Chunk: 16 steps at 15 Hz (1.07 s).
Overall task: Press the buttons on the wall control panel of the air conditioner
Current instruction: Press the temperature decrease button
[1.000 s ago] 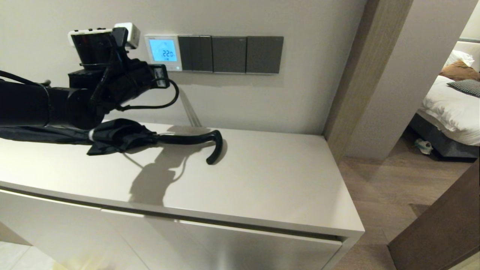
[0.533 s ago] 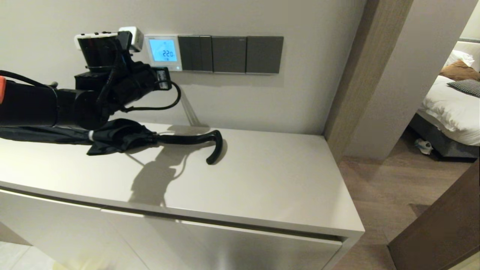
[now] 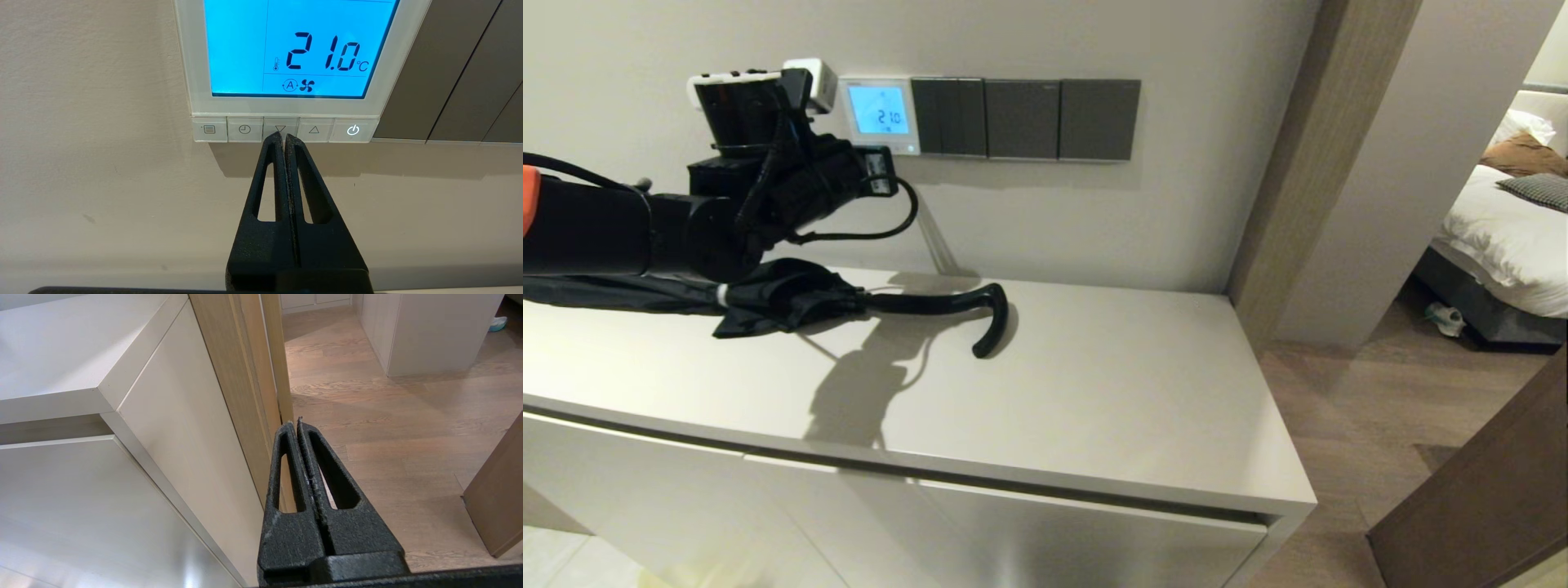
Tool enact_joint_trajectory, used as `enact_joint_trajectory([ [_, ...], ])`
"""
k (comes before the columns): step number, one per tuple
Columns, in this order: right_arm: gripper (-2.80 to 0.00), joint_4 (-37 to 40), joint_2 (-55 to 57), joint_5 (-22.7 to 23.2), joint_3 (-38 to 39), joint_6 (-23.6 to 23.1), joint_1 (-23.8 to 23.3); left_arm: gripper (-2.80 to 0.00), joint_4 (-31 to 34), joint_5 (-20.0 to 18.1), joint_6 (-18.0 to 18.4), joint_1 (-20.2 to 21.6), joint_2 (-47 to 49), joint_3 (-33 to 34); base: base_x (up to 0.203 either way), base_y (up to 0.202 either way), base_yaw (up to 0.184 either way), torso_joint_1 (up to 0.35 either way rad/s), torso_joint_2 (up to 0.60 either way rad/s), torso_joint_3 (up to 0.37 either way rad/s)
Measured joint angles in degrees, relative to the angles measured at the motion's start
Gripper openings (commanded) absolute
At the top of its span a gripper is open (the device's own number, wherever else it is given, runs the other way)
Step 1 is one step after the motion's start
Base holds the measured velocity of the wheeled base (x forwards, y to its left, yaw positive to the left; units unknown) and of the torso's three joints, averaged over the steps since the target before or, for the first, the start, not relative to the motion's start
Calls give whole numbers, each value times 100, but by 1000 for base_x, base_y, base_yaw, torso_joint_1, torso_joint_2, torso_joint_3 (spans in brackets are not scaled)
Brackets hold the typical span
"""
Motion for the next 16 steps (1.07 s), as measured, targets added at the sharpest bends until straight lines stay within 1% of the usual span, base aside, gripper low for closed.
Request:
enact_joint_trajectory([
  [3,-280,0,0,-1,0,-2,0,-280,-15,2,-4,0,-19,44,0,0,0,0,0,0],
  [8,-280,0,0,-1,0,0,0,-280,-39,2,-1,0,-283,306,0,0,0,0,0,0],
  [14,-280,0,0,-1,0,-1,0,-280,-101,13,-6,84,-926,918,0,0,0,0,0,0],
  [16,-280,0,0,-1,0,-2,0,-280,-63,16,10,124,-1332,1219,0,0,0,0,0,0],
])
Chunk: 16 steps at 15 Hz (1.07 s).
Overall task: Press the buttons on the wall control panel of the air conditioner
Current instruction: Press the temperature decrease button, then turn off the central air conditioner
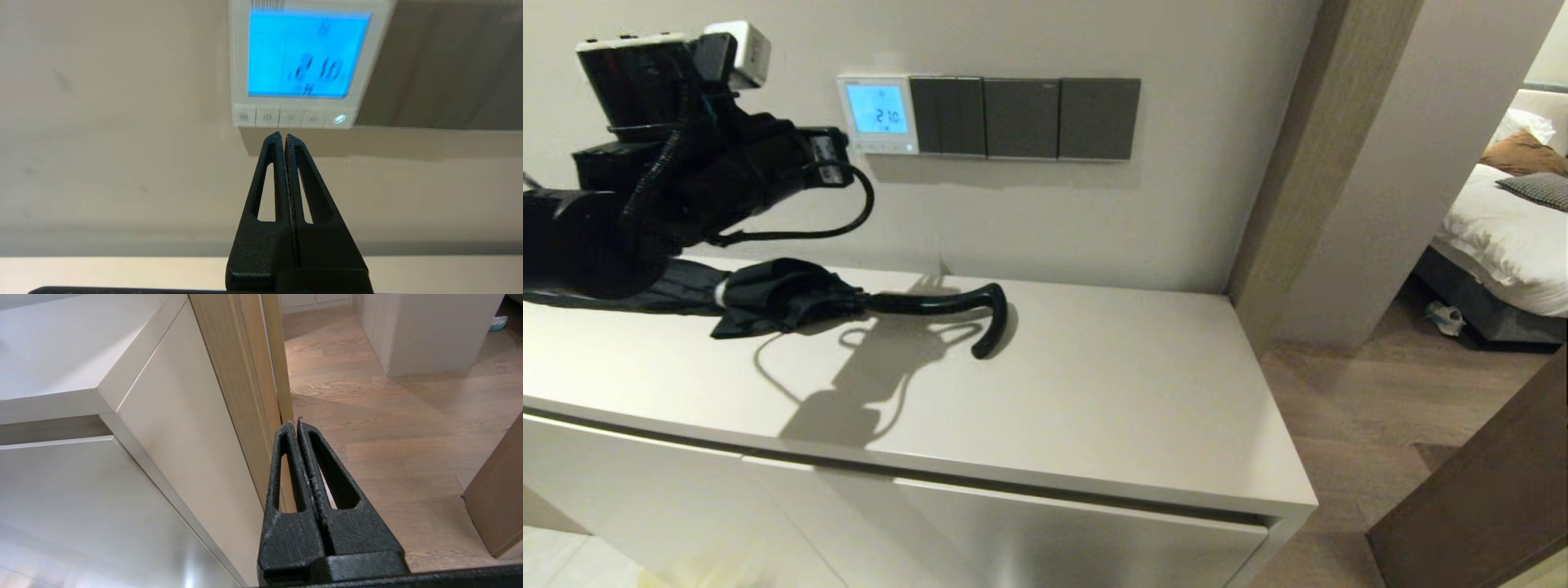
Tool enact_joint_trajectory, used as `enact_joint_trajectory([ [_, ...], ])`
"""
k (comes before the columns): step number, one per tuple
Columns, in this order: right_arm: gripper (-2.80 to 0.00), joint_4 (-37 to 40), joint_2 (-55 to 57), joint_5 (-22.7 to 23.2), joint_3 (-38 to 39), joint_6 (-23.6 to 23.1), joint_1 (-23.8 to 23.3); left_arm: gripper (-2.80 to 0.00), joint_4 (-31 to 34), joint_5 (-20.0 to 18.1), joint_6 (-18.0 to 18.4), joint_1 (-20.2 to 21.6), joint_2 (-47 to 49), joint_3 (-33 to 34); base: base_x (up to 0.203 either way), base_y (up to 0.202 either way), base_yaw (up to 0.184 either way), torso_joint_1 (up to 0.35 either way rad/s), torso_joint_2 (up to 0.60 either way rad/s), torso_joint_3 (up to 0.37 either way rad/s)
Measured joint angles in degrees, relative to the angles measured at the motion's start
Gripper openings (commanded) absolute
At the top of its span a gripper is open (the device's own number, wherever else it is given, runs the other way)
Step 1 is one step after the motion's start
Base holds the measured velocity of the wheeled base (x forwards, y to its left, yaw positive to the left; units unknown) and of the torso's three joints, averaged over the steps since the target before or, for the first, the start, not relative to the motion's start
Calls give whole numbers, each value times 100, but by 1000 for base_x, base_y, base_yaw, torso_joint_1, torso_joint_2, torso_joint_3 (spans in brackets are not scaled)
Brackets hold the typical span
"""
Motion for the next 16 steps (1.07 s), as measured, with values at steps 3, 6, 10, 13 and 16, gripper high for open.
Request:
enact_joint_trajectory([
  [3,-280,0,0,1,0,1,0,-280,57,-2,69,201,-831,678,0,0,0,0,0,0],
  [6,-280,0,0,1,0,0,0,-280,148,-28,135,513,-1571,1289,0,0,0,0,0,0],
  [10,-280,0,0,2,0,1,0,-280,165,-68,149,904,-2610,2199,0,0,0,0,0,0],
  [13,-280,0,0,0,0,1,0,-280,177,-72,140,1002,-3416,2954,0,0,0,0,0,0],
  [16,-280,0,0,1,0,-1,0,-280,265,-30,122,1036,-4192,3724,0,0,0,0,0,0],
])
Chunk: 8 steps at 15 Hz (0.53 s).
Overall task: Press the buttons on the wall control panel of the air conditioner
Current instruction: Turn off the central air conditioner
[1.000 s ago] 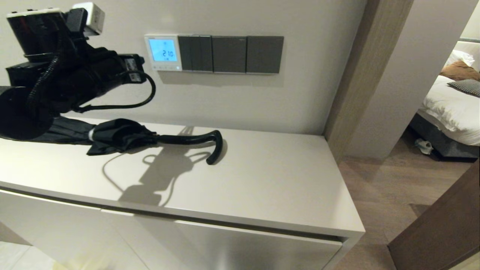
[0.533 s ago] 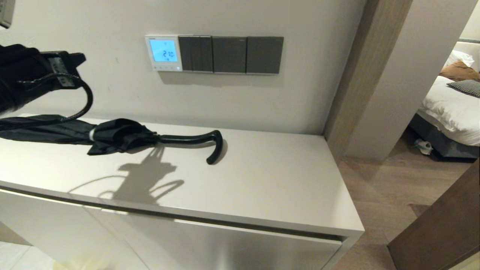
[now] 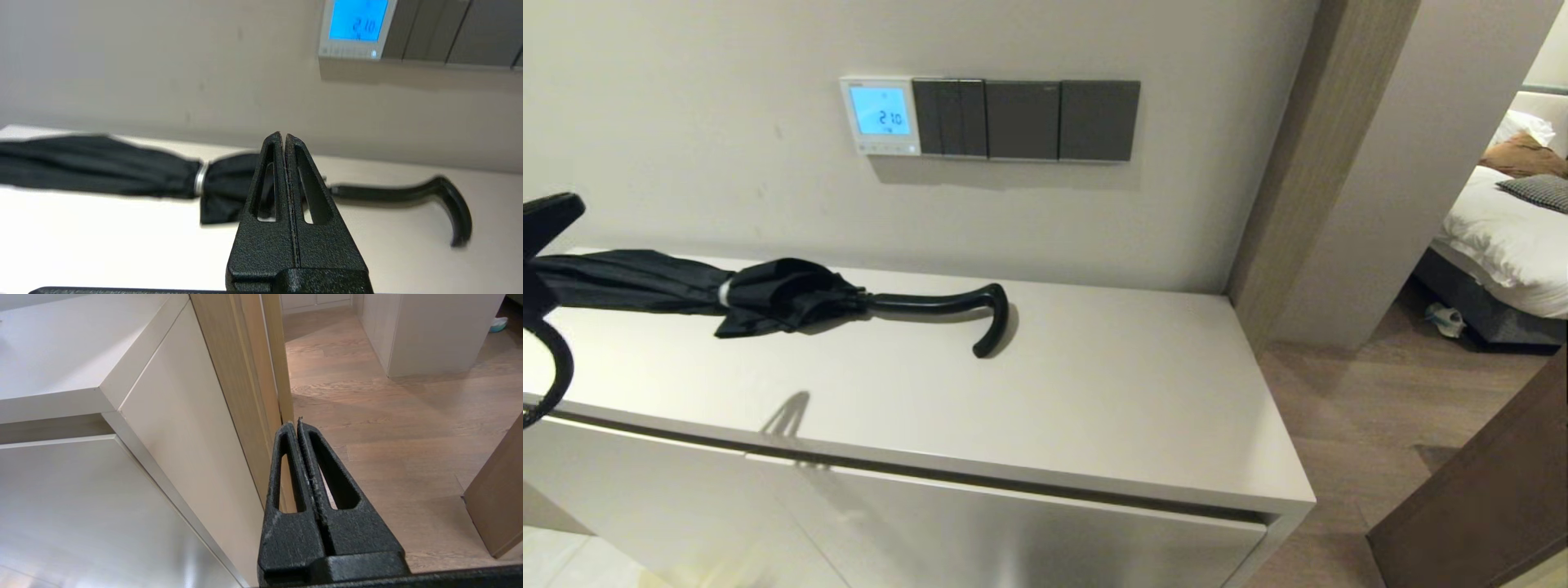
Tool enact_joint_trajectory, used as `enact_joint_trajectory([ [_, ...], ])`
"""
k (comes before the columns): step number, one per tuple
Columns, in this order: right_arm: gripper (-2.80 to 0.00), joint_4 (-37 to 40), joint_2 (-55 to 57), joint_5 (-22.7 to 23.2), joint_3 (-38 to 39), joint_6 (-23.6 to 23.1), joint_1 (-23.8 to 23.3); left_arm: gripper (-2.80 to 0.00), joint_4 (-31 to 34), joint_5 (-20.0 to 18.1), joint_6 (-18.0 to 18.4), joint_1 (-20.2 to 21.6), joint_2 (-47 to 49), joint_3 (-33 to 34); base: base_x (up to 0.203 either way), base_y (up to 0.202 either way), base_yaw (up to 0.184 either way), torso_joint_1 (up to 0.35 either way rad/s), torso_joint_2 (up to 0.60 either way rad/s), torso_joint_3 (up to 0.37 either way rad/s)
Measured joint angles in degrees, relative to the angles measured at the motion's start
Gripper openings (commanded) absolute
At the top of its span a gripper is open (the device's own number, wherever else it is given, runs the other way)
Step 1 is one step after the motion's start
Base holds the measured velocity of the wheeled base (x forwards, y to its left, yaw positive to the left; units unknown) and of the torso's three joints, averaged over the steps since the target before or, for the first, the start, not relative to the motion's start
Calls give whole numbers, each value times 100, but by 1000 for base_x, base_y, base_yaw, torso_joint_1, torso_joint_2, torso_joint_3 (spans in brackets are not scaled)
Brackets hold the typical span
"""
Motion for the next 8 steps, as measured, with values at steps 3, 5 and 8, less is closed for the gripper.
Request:
enact_joint_trajectory([
  [3,-280,0,0,-1,0,2,0,-280,127,20,-40,6,-522,509,0,0,0,0,0,0],
  [5,-280,0,0,-1,0,2,0,-280,186,41,-123,9,-944,1001,0,0,0,0,0,0],
  [8,-280,0,0,-1,0,2,0,-280,540,167,-263,28,-1641,1763,0,0,0,0,0,0],
])
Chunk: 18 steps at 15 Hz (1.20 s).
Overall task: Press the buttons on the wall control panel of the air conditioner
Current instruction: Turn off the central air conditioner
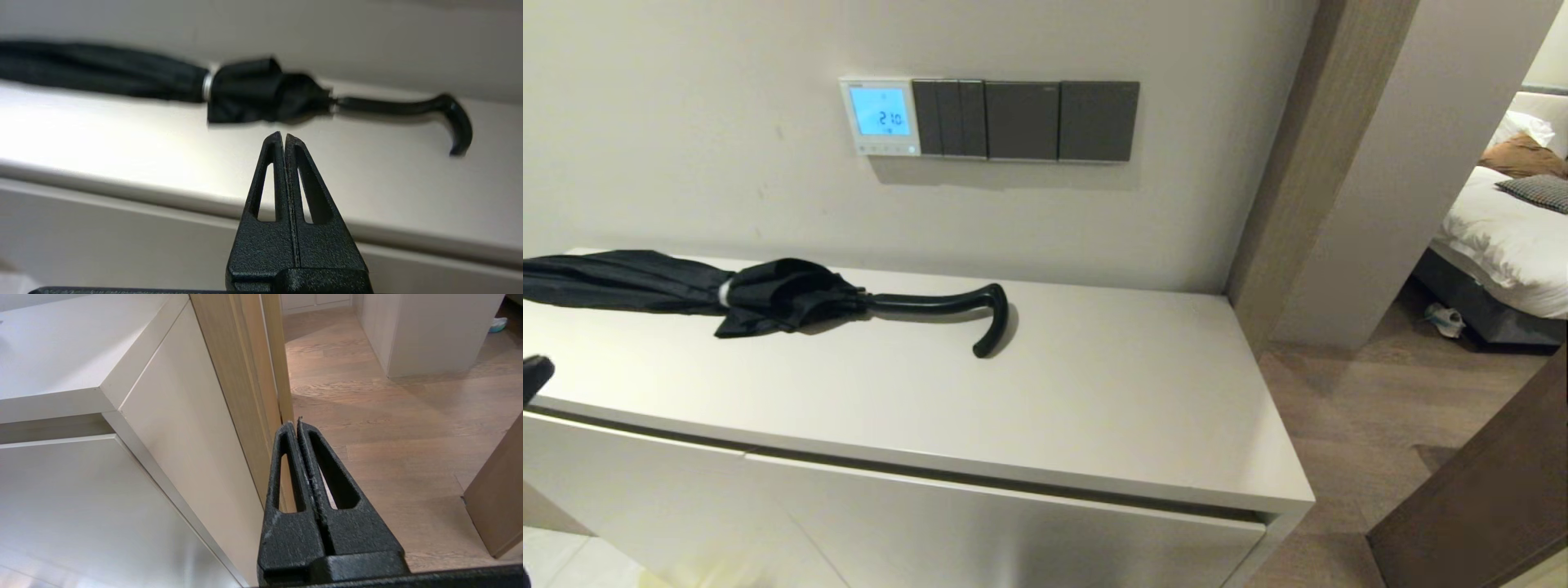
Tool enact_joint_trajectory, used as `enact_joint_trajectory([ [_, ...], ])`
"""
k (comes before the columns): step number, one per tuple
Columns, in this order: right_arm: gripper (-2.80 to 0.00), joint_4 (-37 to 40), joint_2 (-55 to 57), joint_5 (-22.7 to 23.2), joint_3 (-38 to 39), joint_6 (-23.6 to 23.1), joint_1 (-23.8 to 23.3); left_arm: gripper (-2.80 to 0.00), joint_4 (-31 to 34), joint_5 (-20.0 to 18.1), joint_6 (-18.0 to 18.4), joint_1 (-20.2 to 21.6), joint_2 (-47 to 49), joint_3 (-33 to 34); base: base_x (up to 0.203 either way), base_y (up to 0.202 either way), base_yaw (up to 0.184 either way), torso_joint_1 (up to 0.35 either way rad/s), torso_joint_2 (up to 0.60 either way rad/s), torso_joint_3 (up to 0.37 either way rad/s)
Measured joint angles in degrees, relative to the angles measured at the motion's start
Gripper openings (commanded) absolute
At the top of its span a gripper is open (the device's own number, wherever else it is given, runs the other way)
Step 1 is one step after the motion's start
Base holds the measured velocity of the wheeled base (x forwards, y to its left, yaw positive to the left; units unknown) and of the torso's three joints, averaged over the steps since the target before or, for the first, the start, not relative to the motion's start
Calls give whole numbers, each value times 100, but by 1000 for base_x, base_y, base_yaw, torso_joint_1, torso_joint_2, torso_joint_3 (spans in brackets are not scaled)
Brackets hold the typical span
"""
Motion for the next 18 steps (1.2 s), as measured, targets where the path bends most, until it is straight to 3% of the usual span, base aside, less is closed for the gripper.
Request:
enact_joint_trajectory([
  [5,-280,0,0,0,0,0,0,-280,723,95,-219,16,-962,720,0,0,0,0,0,0],
  [12,-280,0,0,1,0,0,0,-280,2041,95,-221,7,-2296,1031,0,0,0,0,0,0],
  [18,-280,0,0,0,0,-2,0,-280,2034,85,-195,16,-2736,1355,0,0,0,0,0,0],
])
